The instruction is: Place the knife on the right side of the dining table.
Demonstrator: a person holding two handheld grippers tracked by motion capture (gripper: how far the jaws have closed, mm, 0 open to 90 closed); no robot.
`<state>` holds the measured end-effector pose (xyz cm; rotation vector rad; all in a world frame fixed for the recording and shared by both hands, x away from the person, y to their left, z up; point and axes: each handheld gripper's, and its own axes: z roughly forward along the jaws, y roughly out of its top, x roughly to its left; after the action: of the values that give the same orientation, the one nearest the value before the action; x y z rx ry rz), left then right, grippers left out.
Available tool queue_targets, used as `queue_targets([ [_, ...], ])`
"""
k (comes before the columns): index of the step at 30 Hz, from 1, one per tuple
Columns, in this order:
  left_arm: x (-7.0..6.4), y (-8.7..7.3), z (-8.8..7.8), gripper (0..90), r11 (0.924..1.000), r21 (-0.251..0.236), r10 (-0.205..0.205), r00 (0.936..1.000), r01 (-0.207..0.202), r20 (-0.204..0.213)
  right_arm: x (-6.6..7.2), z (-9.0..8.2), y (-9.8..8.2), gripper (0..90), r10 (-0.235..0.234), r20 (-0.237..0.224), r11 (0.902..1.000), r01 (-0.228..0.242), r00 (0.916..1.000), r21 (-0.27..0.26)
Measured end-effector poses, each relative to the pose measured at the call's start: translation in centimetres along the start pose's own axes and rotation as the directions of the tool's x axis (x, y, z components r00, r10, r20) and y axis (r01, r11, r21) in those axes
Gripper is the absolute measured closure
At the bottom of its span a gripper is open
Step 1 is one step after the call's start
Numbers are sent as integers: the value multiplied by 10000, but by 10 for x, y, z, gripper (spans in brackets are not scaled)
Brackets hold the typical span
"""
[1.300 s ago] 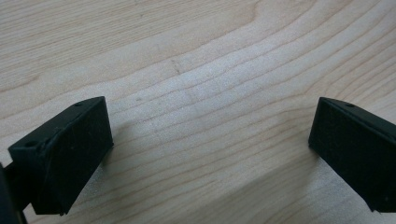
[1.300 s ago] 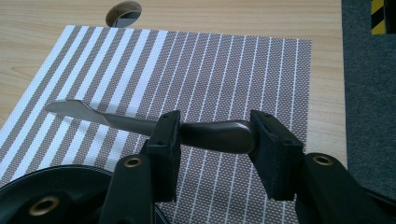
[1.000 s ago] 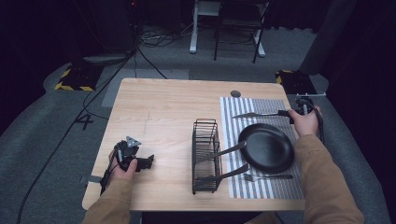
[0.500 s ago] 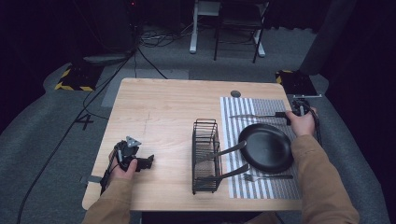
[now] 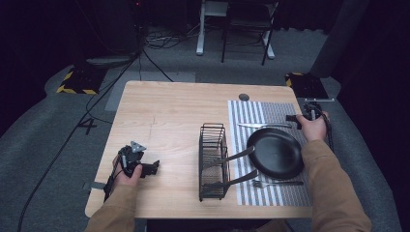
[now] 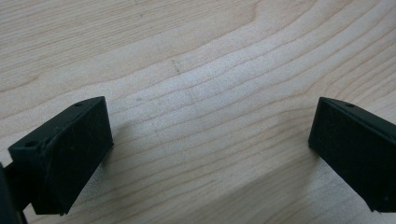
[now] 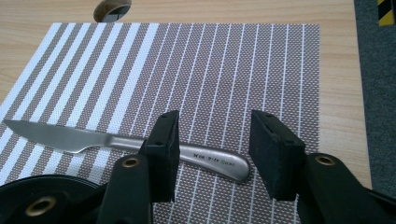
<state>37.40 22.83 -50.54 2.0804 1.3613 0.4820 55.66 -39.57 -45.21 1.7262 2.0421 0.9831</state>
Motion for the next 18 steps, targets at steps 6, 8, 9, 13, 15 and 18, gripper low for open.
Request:
queue_targets([
  [6,0,0,0,0,10000,0,-1,10000,1,0,4,-10,3,524,-248,-82,9993,246,9997,-282],
  [8,0,0,0,0,10000,0,1,10000,-1,1,6,-15,4,509,-392,-78,9985,388,9992,-389],
  [9,0,0,0,0,10000,5,0,10000,0,-5,7,-18,5,502,-498,-17,9977,497,9988,-459],
  [13,0,0,0,0,10000,-1,0,10000,0,3,12,-31,7,477,-878,47,9933,879,9961,-752],
  [15,0,0,0,0,10000,4,-1,10000,1,-3,15,-39,7,470,-1002,-17,9909,997,9950,-909],
  [18,0,0,0,0,10000,-1,0,10000,0,2,18,-49,7,465,-1223,-93,9868,1206,9925,-1082],
])
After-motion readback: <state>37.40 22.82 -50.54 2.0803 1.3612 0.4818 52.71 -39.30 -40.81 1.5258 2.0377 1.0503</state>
